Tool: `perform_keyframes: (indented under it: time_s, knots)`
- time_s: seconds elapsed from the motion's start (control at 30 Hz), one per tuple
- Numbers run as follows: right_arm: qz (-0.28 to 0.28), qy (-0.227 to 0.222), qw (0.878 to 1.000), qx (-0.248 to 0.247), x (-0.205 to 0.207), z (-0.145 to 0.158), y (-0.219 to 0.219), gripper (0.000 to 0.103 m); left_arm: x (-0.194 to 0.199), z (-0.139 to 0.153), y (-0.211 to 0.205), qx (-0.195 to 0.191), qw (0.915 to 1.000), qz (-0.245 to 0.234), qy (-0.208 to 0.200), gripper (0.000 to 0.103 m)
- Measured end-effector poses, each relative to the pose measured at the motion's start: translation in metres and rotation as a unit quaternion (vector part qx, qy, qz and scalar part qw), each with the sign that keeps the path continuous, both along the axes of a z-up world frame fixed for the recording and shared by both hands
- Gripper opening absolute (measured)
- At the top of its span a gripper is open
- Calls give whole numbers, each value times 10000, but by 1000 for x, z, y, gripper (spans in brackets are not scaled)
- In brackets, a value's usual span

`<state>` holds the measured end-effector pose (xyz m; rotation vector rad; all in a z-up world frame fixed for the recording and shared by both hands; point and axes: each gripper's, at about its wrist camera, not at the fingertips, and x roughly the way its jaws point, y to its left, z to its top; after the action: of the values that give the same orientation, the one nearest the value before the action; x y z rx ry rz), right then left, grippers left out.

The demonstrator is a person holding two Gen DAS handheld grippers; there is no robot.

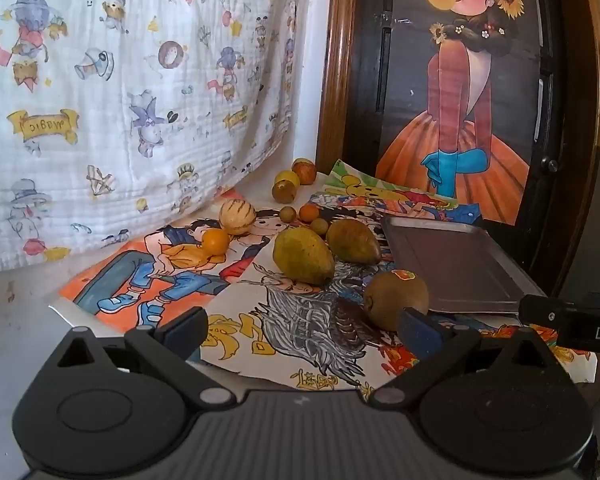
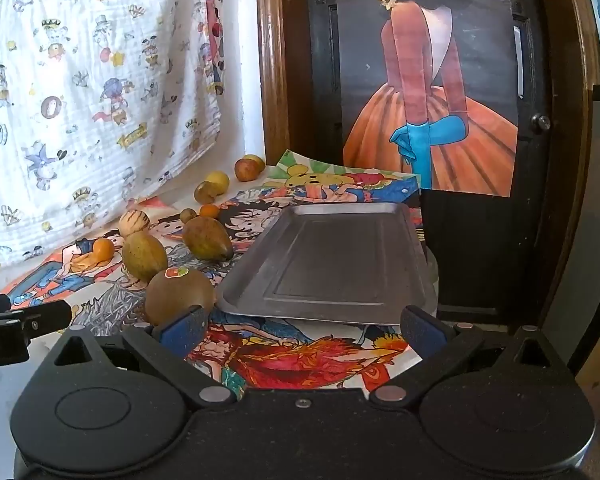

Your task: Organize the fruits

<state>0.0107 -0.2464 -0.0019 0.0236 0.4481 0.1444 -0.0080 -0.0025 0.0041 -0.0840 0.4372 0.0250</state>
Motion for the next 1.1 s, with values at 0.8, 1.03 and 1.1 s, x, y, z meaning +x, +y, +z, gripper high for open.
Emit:
perform_keyframes:
  time_s: [0.8, 1.03, 1.1]
  knots:
    - [173, 22, 9998, 11, 0, -2, 5, 103, 3, -4, 4, -48, 10000, 23, 75, 103]
    - [220, 87, 9997, 74, 1, -4, 5, 103, 5, -5, 4, -64, 9999, 33, 120, 103]
    - [233, 48, 9997, -24, 1, -5, 5, 103, 5, -5, 4, -91, 9999, 33, 116, 103]
